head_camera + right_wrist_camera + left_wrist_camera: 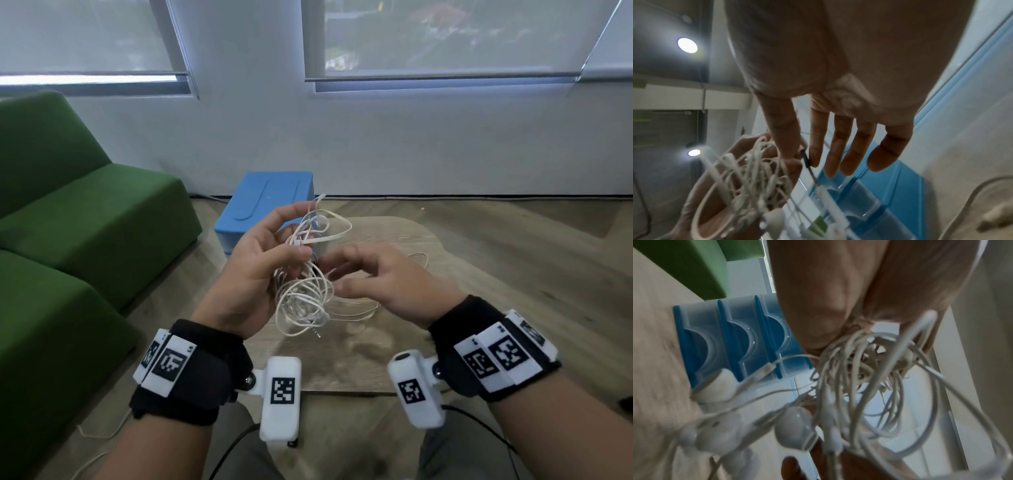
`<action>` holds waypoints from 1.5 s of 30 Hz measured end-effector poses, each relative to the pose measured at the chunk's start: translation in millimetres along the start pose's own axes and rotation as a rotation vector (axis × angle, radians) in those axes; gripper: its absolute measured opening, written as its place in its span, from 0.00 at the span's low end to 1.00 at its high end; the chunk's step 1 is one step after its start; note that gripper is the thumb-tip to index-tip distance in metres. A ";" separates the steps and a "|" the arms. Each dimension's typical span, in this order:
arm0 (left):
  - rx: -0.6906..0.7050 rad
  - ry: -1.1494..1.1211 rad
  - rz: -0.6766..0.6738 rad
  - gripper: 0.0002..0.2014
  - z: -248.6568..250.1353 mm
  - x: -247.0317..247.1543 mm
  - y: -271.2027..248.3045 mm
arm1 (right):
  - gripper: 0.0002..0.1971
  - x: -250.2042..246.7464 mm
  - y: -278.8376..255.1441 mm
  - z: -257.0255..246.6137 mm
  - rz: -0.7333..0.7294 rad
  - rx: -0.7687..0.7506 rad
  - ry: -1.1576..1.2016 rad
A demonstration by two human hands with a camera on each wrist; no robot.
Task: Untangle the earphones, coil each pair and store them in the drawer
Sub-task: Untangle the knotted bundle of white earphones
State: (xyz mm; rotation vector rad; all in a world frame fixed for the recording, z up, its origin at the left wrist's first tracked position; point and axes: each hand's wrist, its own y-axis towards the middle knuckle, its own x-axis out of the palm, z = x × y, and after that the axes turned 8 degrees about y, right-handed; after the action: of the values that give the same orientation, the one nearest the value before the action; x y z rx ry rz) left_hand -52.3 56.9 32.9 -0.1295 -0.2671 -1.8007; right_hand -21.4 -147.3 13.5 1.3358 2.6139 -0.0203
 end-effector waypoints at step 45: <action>-0.120 0.601 0.105 0.10 -49.4 19.0 8.9 | 0.12 -39.5 -11.5 -60.8 0.393 -0.134 0.474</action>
State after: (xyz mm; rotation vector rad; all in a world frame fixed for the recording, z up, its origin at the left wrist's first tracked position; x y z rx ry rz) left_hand -45.7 24.6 -9.5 0.3067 0.2717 -1.6670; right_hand -18.8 -179.2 79.5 1.9723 2.5759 0.5867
